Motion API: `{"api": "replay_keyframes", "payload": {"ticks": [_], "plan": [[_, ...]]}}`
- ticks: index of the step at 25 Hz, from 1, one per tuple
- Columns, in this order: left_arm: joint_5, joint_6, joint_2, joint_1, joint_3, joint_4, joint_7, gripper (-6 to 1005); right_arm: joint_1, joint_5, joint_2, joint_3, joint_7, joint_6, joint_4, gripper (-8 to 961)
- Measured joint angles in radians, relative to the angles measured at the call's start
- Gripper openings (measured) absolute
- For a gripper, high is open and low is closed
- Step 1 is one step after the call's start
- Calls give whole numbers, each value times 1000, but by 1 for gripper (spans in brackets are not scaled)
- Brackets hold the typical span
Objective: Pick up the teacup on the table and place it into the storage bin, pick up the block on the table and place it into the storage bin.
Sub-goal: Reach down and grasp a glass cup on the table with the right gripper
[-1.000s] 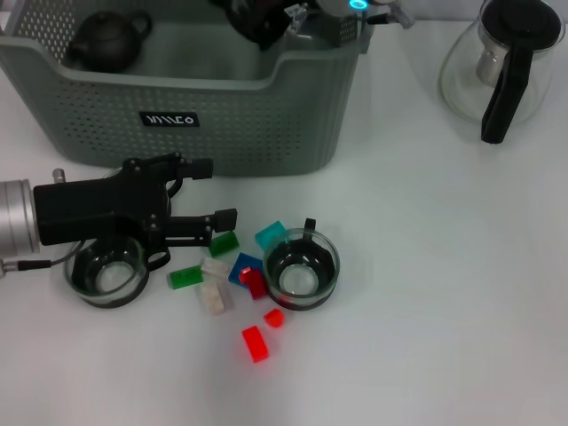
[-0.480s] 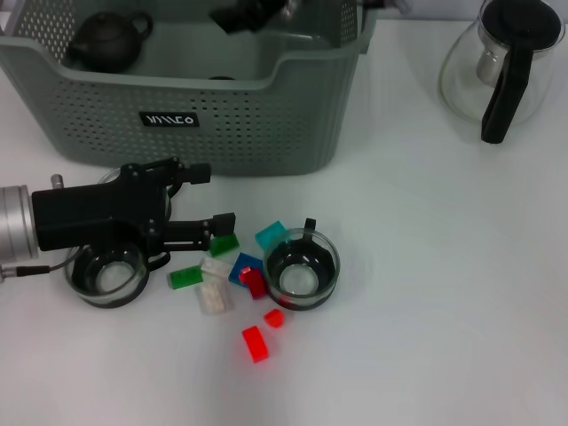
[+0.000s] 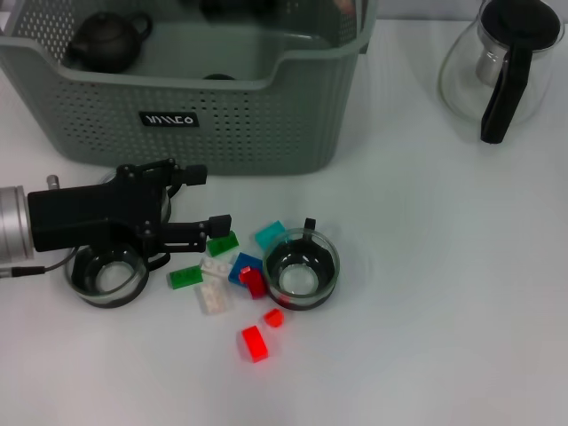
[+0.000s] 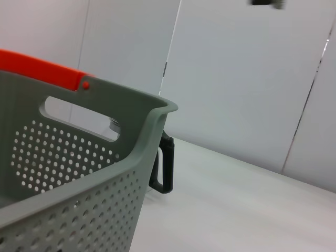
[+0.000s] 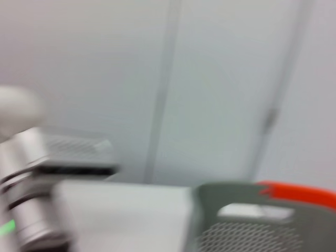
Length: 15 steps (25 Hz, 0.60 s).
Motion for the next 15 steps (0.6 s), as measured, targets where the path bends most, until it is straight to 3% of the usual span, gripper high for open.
{"api": "replay_keyframes", "payload": {"ticks": [3,7,15], "plan": [[1,1,0,0,0,1,0,873,-58,-14,-4,31,-53,-226,-82,611],[1,-1,2,6,-1,5,0,873,-79,-53,-8,59,-86,-473,-108,612],[1,-4,3,9,-13,7,-2,872,-60,-238,2,23,-48,-607,-105,613]]}}
